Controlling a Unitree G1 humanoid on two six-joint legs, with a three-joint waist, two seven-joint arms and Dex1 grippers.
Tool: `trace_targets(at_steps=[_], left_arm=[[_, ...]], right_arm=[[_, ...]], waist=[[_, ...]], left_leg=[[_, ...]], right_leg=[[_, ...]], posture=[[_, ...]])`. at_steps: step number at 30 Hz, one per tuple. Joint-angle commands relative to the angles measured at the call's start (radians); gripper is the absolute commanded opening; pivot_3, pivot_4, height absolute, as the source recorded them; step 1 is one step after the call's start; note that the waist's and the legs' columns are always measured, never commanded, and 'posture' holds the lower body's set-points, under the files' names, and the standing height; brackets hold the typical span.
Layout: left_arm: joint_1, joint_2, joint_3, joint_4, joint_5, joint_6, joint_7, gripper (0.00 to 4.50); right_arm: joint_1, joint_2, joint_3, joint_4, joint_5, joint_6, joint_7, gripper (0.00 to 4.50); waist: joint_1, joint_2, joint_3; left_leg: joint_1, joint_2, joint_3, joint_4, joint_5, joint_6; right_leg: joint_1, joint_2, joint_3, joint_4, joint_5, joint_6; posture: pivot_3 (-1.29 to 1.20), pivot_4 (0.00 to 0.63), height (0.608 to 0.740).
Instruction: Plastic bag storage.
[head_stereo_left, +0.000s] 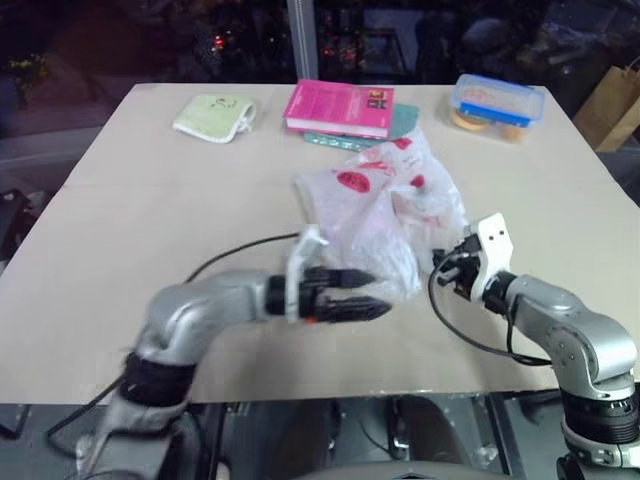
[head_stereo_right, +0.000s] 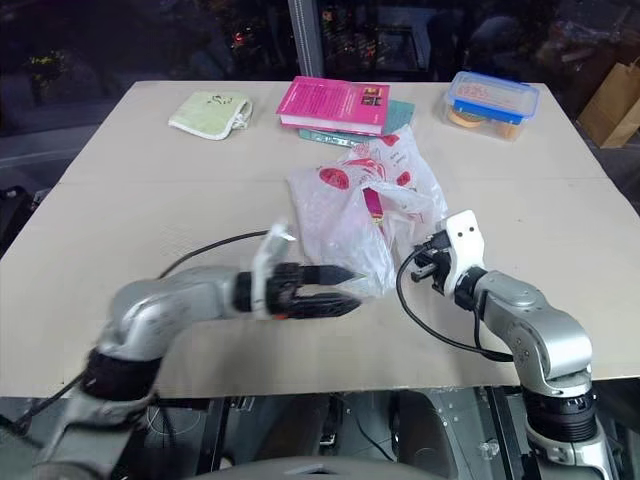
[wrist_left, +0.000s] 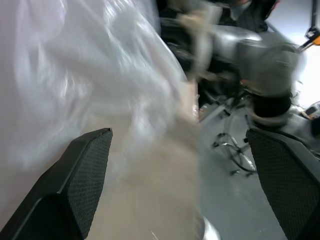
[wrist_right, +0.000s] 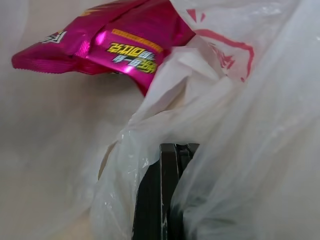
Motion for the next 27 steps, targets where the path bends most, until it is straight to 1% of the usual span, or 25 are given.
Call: trace_targets(at_steps=[1, 3, 4, 6, 7, 8, 10, 13, 15, 16, 17, 20, 22, 24, 25, 26, 27], left_arm=[[-0.034, -0.043, 0.001, 0.039, 0.025, -0.017, 0.007, 4.46], [-0.068, -0.100, -0.026, 0.101, 0.090, -0.013, 0.085, 4.46], [-0.084, -0.144, -0.036, 0.128, 0.110, -0.027, 0.109, 4.46], [-0.119, -0.265, -0.002, 0.189, 0.109, -0.055, 0.172, 4.46], [-0.131, -0.316, 0.032, 0.215, 0.099, -0.069, 0.202, 4.22], [-0.142, -0.352, 0.067, 0.236, 0.080, -0.059, 0.223, 3.93], [-0.137, -0.371, 0.100, 0.223, 0.050, -0.038, 0.212, 3.24], [-0.119, -0.395, 0.185, 0.187, -0.042, -0.012, 0.219, 1.74], [-0.124, -0.406, 0.271, 0.177, -0.134, 0.015, 0.254, 0.77], [-0.134, -0.398, 0.320, 0.169, -0.191, 0.028, 0.265, 0.32], [-0.149, -0.384, 0.370, 0.165, -0.253, 0.045, 0.280, 0.04], [-0.243, -0.304, 0.506, 0.203, -0.435, 0.077, 0.325, 0.04], [-0.358, -0.229, 0.580, 0.288, -0.492, 0.063, 0.342, 0.04], [-0.484, -0.155, 0.628, 0.403, -0.487, 0.032, 0.338, 0.04], [-0.525, -0.133, 0.638, 0.443, -0.478, 0.022, 0.335, 0.04], [-0.652, -0.071, 0.640, 0.582, -0.405, -0.053, 0.292, 0.04], [-0.749, -0.027, 0.642, 0.692, -0.352, -0.109, 0.256, 0.04]], right_arm=[[0.001, -0.001, -0.035, -0.054, 0.016, 0.017, -0.025, 0.00], [0.001, 0.008, -0.048, -0.073, 0.025, 0.031, -0.042, 0.00], [0.003, 0.013, -0.054, -0.080, 0.026, 0.035, -0.052, 0.00], [0.009, 0.018, -0.059, -0.092, 0.026, 0.041, -0.067, 0.00], [0.011, 0.020, -0.061, -0.097, 0.026, 0.043, -0.074, 0.00], [0.012, 0.023, -0.065, -0.101, 0.029, 0.047, -0.080, 0.00], [0.013, 0.025, -0.077, -0.106, 0.034, 0.050, -0.087, 0.00], [0.011, 0.024, -0.100, -0.101, 0.044, 0.048, -0.094, 0.00], [0.003, 0.022, -0.117, -0.093, 0.047, 0.042, -0.097, 0.00], [-0.011, 0.024, -0.134, -0.085, 0.051, 0.037, -0.099, 0.00], [-0.032, 0.027, -0.152, -0.075, 0.056, 0.028, -0.101, 0.00], [-0.134, 0.041, -0.221, -0.044, 0.088, -0.021, -0.102, 0.00], [-0.248, 0.038, -0.269, -0.011, 0.116, -0.050, -0.107, 0.00], [-0.378, 0.027, -0.305, 0.036, 0.137, -0.073, -0.115, 0.00], [-0.419, 0.024, -0.316, 0.054, 0.146, -0.078, -0.118, 0.00], [-0.559, 0.001, -0.332, 0.138, 0.147, -0.116, -0.117, 0.00], [-0.662, -0.020, -0.338, 0.204, 0.138, -0.148, -0.116, 0.00]], waist=[[-0.009, 0.000, 0.000], [-0.009, 0.000, 0.000], [-0.008, 0.000, 0.000], [-0.005, 0.000, 0.000], [-0.002, 0.000, 0.000], [0.003, -0.001, 0.000], [0.003, -0.001, 0.000], [-0.006, -0.001, 0.000], [-0.006, -0.001, 0.000], [-0.006, -0.001, 0.000], [-0.007, -0.001, 0.000], [-0.017, -0.002, 0.001], [-0.018, -0.002, 0.002], [-0.018, -0.002, 0.002], [-0.018, -0.002, 0.002], [-0.018, -0.002, 0.002], [-0.018, -0.003, 0.005]], left_leg=[[0.000, 0.000, 0.000, 0.000, 0.000, 0.000], [0.000, 0.001, -0.001, -0.001, 0.000, 0.000], [-0.001, 0.001, -0.001, -0.001, 0.000, 0.000], [-0.001, 0.001, -0.002, -0.001, 0.000, 0.000], [-0.001, 0.000, -0.002, -0.001, 0.000, 0.000], [-0.002, 0.000, -0.002, -0.001, 0.000, 0.000], [-0.002, 0.000, -0.002, 0.000, 0.000, 0.001], [-0.001, 0.001, -0.001, 0.000, 0.000, 0.001], [-0.001, 0.002, -0.002, 0.000, 0.000, 0.000], [-0.001, 0.002, -0.002, 0.000, 0.000, 0.000], [-0.001, 0.002, -0.002, 0.000, 0.000, 0.000], [-0.002, 0.002, -0.002, 0.001, 0.000, 0.000], [-0.002, 0.002, -0.002, 0.003, 0.000, 0.000], [-0.001, 0.001, -0.002, 0.004, 0.000, 0.000], [-0.001, 0.000, -0.002, 0.004, 0.000, 0.000], [-0.002, 0.000, -0.002, 0.004, 0.000, 0.000], [-0.001, -0.001, -0.002, 0.003, 0.000, 0.001]], right_leg=[[0.000, 0.000, 0.001, 0.000, 0.000, 0.000], [-0.001, 0.000, 0.001, 0.000, 0.000, 0.000], [-0.001, 0.000, 0.001, 0.000, 0.000, 0.000], [-0.001, 0.000, 0.000, 0.000, 0.000, 0.000], [-0.001, -0.001, 0.000, 0.000, 0.000, 0.000], [0.000, -0.001, 0.000, -0.001, 0.000, 0.000], [0.000, -0.001, 0.000, -0.002, 0.000, 0.001], [-0.001, -0.001, 0.001, 0.000, 0.000, 0.000], [-0.001, -0.001, 0.000, 0.000, 0.000, 0.000], [-0.001, -0.001, 0.000, 0.000, 0.000, 0.000], [-0.001, -0.001, 0.000, 0.000, 0.000, 0.000], [-0.001, 0.000, 0.000, 0.001, 0.000, 0.000], [-0.001, 0.001, -0.001, 0.001, 0.000, 0.001], [0.000, 0.001, -0.003, 0.002, 0.000, 0.001], [0.000, 0.001, -0.004, 0.002, 0.000, 0.001], [0.000, 0.001, -0.004, 0.002, 0.000, 0.001], [0.000, 0.001, -0.004, 0.002, 0.000, 0.000]], posture=[[0.00, 0.150, 0.740], [0.00, 0.150, 0.740], [0.00, 0.150, 0.740], [0.00, 0.150, 0.740], [0.00, 0.150, 0.740], [0.00, 0.150, 0.740], [0.00, 0.150, 0.740], [0.00, 0.150, 0.740], [0.00, 0.150, 0.740], [0.00, 0.150, 0.740], [0.00, 0.150, 0.740], [0.00, 0.150, 0.740], [0.00, 0.150, 0.740], [0.00, 0.150, 0.740], [0.00, 0.150, 0.740], [0.00, 0.150, 0.740], [0.00, 0.150, 0.740]])
